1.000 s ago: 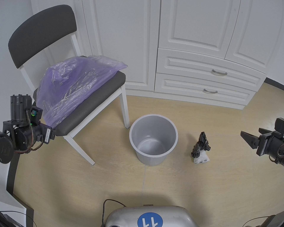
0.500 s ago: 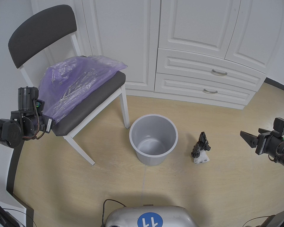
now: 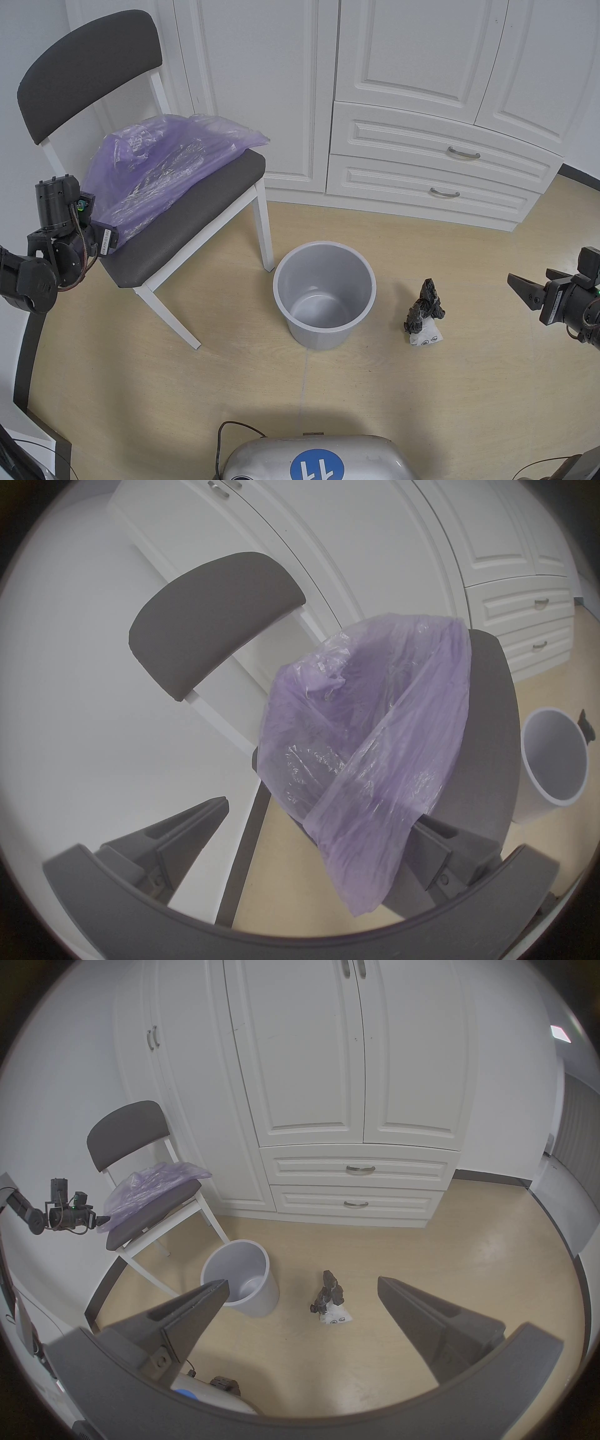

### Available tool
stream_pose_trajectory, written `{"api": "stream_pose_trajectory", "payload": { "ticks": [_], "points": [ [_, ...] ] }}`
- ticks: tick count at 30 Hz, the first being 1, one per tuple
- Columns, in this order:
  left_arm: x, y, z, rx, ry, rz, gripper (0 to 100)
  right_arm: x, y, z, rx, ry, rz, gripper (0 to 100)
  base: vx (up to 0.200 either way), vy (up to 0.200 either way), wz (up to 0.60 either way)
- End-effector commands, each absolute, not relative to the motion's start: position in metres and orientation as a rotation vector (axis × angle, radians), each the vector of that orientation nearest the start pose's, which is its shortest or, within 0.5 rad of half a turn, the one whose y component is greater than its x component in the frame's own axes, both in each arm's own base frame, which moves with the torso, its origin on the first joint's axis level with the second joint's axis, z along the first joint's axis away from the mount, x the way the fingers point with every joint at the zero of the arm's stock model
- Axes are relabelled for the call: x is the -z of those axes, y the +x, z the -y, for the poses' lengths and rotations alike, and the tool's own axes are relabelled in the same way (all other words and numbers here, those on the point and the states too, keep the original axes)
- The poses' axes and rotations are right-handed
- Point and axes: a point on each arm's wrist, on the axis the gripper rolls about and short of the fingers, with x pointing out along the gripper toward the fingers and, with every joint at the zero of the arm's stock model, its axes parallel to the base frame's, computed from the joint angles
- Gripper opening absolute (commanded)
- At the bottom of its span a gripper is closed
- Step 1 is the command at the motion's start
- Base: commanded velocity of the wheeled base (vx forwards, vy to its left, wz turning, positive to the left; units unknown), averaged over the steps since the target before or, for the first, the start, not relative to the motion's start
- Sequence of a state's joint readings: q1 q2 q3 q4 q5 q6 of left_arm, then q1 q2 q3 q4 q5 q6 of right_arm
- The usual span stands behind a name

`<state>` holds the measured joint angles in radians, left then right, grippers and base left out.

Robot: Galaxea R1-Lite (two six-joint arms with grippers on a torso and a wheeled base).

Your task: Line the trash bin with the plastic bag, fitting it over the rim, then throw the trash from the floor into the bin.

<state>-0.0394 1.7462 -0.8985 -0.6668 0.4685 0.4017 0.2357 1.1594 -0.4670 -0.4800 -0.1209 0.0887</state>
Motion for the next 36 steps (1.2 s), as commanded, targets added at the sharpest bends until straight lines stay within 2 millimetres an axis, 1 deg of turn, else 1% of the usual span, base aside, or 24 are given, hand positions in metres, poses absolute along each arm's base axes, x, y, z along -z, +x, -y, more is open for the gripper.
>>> {"api": "stream_pose_trajectory", "payload": {
  "ticks": [1,9,17,18,26,32,33,36],
  "points": [
    [-0.185,0.333,0.003,-0.386,0.451,-0.267,100,-0.202,0.156,-0.035,-0.106,0.053,-0.203,100,0.0,0.0,0.0],
    [-0.19,0.334,0.003,-0.387,0.471,-0.252,100,-0.203,0.156,-0.035,-0.106,0.055,-0.197,100,0.0,0.0,0.0],
    [-0.19,0.334,0.001,-0.39,0.472,-0.253,100,-0.205,0.155,-0.034,-0.108,0.058,-0.186,100,0.0,0.0,0.0],
    [-0.19,0.334,0.001,-0.392,0.47,-0.253,0,-0.205,0.155,-0.034,-0.108,0.058,-0.186,100,0.0,0.0,0.0],
    [-0.193,0.332,0.001,-0.394,0.47,-0.244,0,-0.203,0.155,-0.036,-0.118,0.046,-0.194,100,0.0,0.0,0.0],
    [-0.199,0.329,0.004,-0.382,0.462,-0.218,0,-0.203,0.153,-0.036,-0.12,0.02,-0.189,100,0.0,0.0,0.0],
    [-0.209,0.323,0.005,-0.377,0.451,-0.172,0,-0.204,0.151,-0.036,-0.122,0.017,-0.184,100,0.0,0.0,0.0],
    [-0.221,0.314,0.011,-0.333,0.435,-0.107,0,-0.204,0.151,-0.036,-0.126,0.015,-0.181,100,0.0,0.0,0.0]
  ]
}}
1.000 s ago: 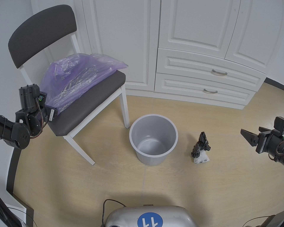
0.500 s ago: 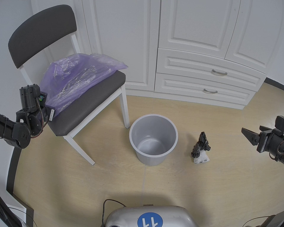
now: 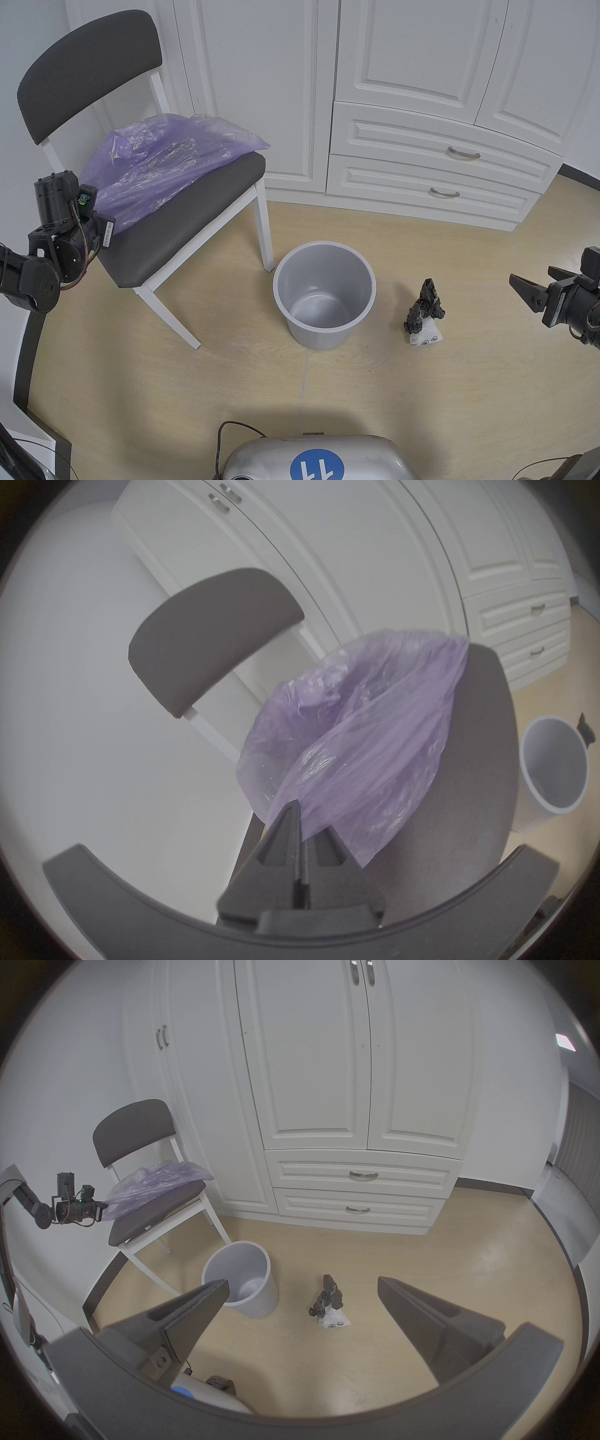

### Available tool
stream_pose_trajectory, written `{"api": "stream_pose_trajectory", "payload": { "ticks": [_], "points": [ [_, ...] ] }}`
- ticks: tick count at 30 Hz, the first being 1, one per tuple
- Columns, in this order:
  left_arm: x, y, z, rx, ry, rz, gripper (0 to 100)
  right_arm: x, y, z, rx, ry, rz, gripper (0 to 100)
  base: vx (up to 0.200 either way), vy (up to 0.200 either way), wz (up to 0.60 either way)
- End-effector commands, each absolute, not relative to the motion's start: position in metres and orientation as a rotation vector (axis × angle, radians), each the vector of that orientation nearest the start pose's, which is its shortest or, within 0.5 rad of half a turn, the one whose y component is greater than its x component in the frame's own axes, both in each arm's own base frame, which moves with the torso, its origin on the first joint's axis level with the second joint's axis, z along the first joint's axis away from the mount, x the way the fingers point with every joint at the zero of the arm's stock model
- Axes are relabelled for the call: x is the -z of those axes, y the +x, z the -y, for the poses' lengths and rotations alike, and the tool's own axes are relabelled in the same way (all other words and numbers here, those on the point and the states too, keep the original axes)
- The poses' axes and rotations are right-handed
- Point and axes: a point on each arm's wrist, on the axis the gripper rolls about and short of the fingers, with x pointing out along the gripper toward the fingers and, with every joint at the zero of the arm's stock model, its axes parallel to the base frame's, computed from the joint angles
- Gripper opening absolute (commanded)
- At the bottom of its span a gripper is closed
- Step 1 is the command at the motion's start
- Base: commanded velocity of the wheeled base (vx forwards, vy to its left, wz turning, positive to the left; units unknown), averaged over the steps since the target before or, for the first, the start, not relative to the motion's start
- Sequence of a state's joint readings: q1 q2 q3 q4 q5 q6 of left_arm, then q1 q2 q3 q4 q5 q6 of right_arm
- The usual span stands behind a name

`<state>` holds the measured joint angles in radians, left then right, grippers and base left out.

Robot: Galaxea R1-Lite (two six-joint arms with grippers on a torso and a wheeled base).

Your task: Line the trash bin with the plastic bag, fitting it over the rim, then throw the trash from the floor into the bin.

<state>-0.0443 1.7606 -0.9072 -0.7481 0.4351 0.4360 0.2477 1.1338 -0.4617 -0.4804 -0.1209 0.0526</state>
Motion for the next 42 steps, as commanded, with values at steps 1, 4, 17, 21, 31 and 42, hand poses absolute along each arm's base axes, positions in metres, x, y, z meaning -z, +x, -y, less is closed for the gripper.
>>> {"api": "stream_pose_trajectory", "payload": {
  "ticks": [1,4,17,21,31,42],
  "points": [
    [-0.225,0.31,0.013,-0.322,0.43,-0.09,0,-0.205,0.151,-0.036,-0.129,0.014,-0.181,100,0.0,0.0,0.0],
    [-0.232,0.304,0.016,-0.31,0.427,-0.066,0,-0.205,0.15,-0.038,-0.137,0.002,-0.18,100,0.0,0.0,0.0],
    [-0.271,0.276,0.064,-0.128,0.288,0.111,0,-0.207,0.143,-0.05,-0.229,-0.007,-0.137,100,0.0,0.0,0.0],
    [-0.275,0.271,0.071,-0.096,0.21,0.133,0,-0.207,0.137,-0.053,-0.262,-0.004,-0.112,100,0.0,0.0,0.0],
    [-0.306,0.247,0.093,0.001,0.129,0.239,0,-0.199,0.132,-0.1,-0.525,0.028,-0.186,100,0.0,0.0,0.0],
    [-0.347,0.228,0.15,0.233,-0.113,0.353,0,-0.184,0.176,-0.175,-0.604,0.23,-0.104,100,0.0,0.0,0.0]
  ]
}}
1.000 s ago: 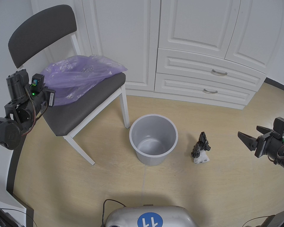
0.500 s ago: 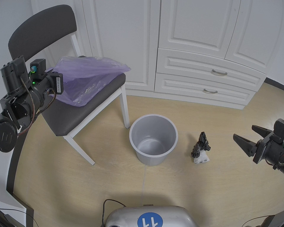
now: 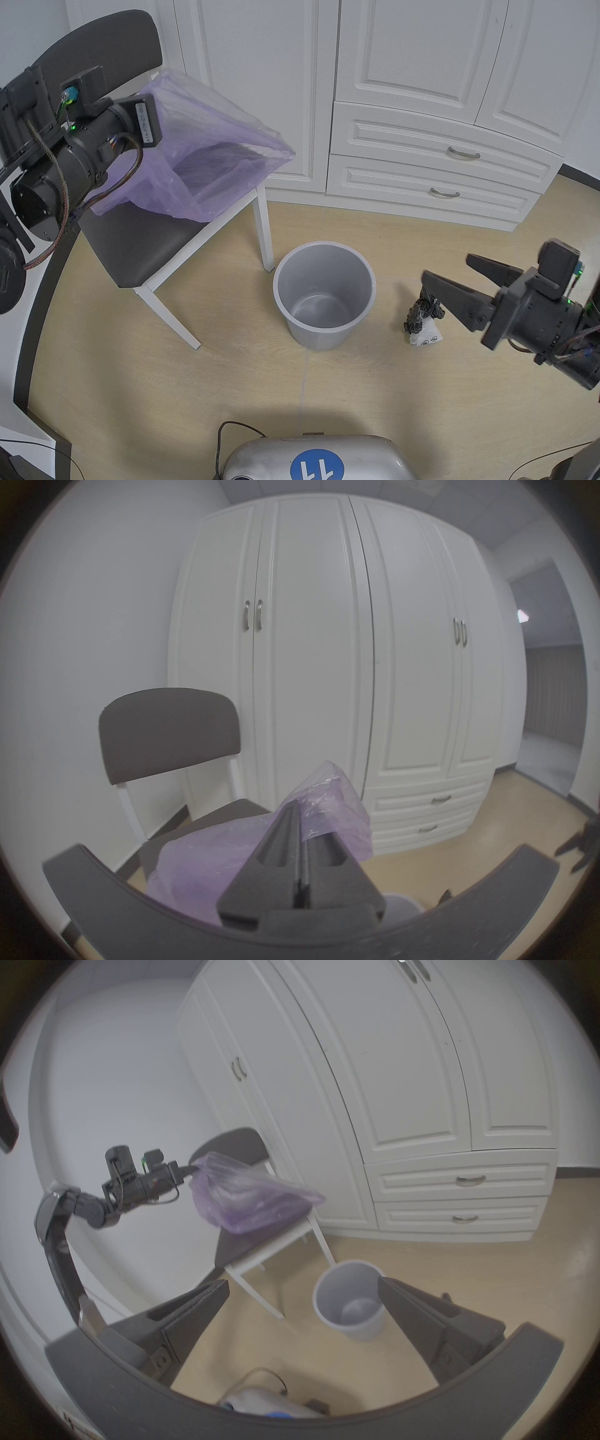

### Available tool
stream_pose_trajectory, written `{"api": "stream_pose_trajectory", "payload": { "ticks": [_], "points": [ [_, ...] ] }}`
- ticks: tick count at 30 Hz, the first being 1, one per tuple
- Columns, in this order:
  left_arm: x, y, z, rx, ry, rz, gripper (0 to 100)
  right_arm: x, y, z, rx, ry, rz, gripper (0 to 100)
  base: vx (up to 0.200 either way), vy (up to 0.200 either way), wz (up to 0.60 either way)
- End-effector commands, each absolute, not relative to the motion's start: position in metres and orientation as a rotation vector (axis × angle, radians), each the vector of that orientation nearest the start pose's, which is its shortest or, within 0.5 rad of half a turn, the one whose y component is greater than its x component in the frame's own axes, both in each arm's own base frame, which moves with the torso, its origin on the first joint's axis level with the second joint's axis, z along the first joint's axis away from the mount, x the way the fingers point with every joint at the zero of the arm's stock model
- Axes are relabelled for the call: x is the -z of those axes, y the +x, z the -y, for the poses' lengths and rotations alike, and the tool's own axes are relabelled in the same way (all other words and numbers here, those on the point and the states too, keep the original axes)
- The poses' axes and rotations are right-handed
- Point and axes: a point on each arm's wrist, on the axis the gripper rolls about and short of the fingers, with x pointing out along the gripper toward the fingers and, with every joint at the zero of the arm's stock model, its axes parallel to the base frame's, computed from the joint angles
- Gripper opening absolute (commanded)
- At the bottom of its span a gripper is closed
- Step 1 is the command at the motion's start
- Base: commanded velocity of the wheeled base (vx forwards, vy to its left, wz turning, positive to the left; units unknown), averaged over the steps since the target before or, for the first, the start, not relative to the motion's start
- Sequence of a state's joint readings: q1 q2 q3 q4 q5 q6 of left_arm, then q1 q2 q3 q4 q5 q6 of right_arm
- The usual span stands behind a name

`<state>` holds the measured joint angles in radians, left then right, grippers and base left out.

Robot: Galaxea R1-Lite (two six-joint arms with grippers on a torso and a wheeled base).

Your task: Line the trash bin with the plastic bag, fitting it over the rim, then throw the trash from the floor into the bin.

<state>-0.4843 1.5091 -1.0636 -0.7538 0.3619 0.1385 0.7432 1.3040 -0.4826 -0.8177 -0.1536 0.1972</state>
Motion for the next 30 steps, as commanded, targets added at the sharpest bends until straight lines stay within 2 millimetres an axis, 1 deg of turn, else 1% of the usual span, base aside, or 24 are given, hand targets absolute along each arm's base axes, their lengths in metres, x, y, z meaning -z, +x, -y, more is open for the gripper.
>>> {"api": "stream_pose_trajectory", "payload": {
  "ticks": [1,2,5,8,10,12,14,16,20,23,27,30],
  "points": [
    [-0.348,0.227,0.15,0.236,-0.117,0.357,0,-0.183,0.176,-0.176,-0.604,0.231,-0.103,100,0.0,0.0,0.0],
    [-0.353,0.219,0.157,0.273,-0.141,0.372,0,-0.176,0.181,-0.183,-0.592,0.242,-0.09,100,0.0,0.0,0.0],
    [-0.357,0.213,0.162,0.302,-0.156,0.387,0,-0.168,0.188,-0.19,-0.56,0.274,-0.094,100,0.0,0.0,0.0],
    [-0.358,0.211,0.166,0.318,-0.165,0.388,0,-0.157,0.197,-0.198,-0.54,0.306,-0.122,100,0.0,0.0,0.0],
    [-0.358,0.211,0.166,0.317,-0.165,0.39,0,-0.156,0.198,-0.199,-0.54,0.307,-0.124,100,0.0,0.0,0.0],
    [-0.356,0.21,0.166,0.318,-0.165,0.385,0,-0.149,0.204,-0.205,-0.532,0.31,-0.138,100,0.0,0.0,0.0],
    [-0.356,0.21,0.165,0.317,-0.164,0.384,0,-0.148,0.206,-0.207,-0.53,0.314,-0.132,100,0.0,0.0,0.0],
    [-0.358,0.207,0.162,0.319,-0.18,0.388,0,-0.151,0.214,-0.209,-0.501,0.347,-0.071,100,0.0,0.0,0.0],
    [-0.358,0.201,0.164,0.342,-0.201,0.384,0,-0.16,0.218,-0.204,-0.483,0.378,-0.013,100,0.0,0.0,0.0],
    [-0.359,0.2,0.164,0.344,-0.207,0.387,0,-0.17,0.214,-0.198,-0.485,0.39,0.009,100,0.0,0.0,0.0],
    [-0.361,0.194,0.165,0.36,-0.218,0.396,0,-0.178,0.205,-0.196,-0.508,0.401,0.026,100,0.0,0.0,0.0],
    [-0.36,0.191,0.169,0.378,-0.225,0.399,0,-0.186,0.2,-0.191,-0.517,0.411,0.051,100,0.0,0.0,0.0]
  ]
}}
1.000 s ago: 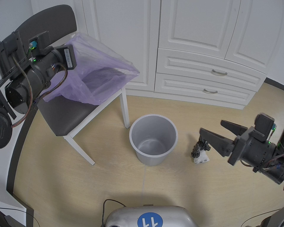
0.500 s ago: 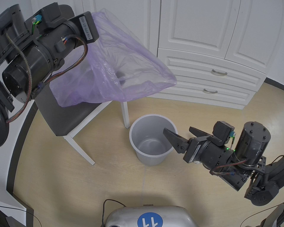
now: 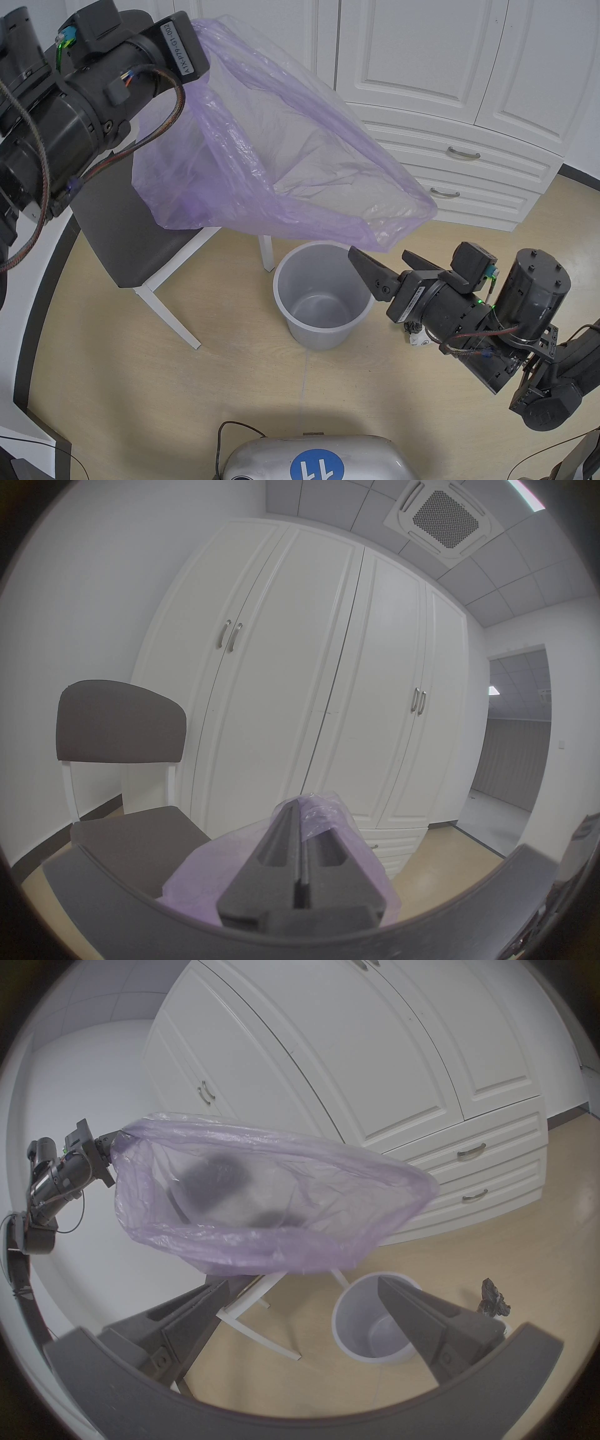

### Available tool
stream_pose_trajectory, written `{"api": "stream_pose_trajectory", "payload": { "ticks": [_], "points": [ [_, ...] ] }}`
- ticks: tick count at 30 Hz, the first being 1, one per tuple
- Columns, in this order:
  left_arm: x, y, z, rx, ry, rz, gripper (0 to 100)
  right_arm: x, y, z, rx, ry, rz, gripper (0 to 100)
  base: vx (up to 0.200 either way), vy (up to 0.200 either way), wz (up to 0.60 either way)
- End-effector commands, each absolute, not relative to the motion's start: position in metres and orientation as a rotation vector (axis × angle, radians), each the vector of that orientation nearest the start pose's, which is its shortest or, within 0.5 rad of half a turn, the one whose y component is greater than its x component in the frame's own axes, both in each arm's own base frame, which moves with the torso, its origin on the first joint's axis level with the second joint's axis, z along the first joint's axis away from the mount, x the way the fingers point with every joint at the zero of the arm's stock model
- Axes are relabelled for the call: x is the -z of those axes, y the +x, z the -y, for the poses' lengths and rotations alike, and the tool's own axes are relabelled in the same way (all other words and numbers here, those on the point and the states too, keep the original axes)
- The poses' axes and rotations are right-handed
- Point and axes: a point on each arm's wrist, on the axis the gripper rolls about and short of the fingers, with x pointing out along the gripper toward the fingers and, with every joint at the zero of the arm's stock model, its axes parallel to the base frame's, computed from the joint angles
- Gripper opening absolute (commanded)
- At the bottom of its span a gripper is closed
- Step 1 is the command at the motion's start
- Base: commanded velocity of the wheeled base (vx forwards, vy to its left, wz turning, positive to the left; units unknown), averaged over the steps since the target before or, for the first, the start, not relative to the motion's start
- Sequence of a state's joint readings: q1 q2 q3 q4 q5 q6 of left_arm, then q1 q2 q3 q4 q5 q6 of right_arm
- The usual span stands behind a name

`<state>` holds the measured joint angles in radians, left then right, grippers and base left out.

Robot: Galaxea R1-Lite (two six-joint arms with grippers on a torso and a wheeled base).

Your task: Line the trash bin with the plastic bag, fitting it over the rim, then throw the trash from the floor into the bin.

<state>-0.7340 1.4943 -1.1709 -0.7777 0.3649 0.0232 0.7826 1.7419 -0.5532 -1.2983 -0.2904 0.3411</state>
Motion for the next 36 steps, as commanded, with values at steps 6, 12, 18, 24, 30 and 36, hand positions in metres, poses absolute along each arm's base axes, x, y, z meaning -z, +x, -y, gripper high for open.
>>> {"api": "stream_pose_trajectory", "payload": {
  "ticks": [6,12,18,24,30,36],
  "points": [
    [-0.363,0.187,0.174,0.402,-0.244,0.421,0,-0.194,0.197,-0.184,-0.486,0.367,-0.033,100,0.0,0.0,0.0],
    [-0.365,0.18,0.178,0.428,-0.254,0.423,0,-0.178,0.222,-0.189,-0.417,0.374,-0.116,100,0.0,0.0,0.0],
    [-0.367,0.176,0.181,0.45,-0.265,0.43,0,-0.159,0.235,-0.203,-0.407,0.405,-0.178,100,0.0,0.0,0.0],
    [-0.369,0.175,0.181,0.451,-0.267,0.437,0,-0.151,0.241,-0.206,-0.395,0.399,-0.199,100,0.0,0.0,0.0],
    [-0.371,0.174,0.179,0.449,-0.272,0.443,0,-0.148,0.248,-0.205,-0.37,0.415,-0.208,100,0.0,0.0,0.0],
    [-0.374,0.173,0.176,0.439,-0.278,0.453,0,-0.153,0.253,-0.199,-0.349,0.425,-0.189,100,0.0,0.0,0.0]
  ]
}}
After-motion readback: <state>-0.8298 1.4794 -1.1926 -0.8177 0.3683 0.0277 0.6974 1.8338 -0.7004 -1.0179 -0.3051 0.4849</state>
